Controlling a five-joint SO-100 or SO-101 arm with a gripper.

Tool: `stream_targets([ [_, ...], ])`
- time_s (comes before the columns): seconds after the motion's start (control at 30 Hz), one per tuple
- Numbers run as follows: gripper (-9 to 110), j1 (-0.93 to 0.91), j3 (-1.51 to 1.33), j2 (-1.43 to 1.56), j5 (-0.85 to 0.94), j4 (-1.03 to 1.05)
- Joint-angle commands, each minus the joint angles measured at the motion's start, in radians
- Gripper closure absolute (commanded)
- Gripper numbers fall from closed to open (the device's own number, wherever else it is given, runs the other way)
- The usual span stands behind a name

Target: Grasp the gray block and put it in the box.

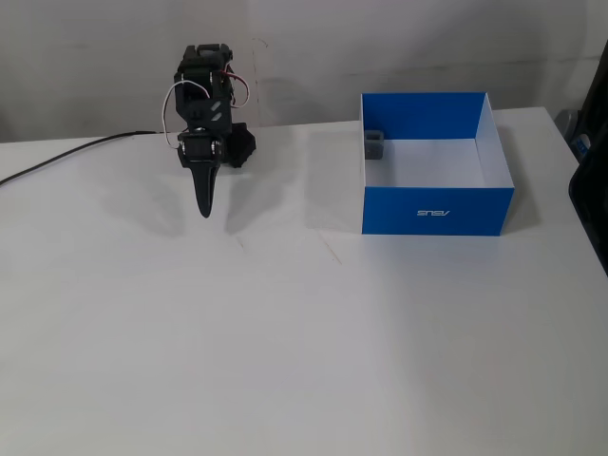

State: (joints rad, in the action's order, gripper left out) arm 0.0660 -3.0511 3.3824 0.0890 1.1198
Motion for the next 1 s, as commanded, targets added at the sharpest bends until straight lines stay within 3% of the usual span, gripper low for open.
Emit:
stream_targets([
  [0.0,102,-0.011,-0.023,0.011,0.006,0.029],
  [0.47,101,-0.014,-0.072,0.012,0.009,0.008],
  [0.7,88,0.003,-0.072,0.012,-0.002,0.008],
  [0.97,97,0.005,-0.074,0.012,-0.005,0.008],
])
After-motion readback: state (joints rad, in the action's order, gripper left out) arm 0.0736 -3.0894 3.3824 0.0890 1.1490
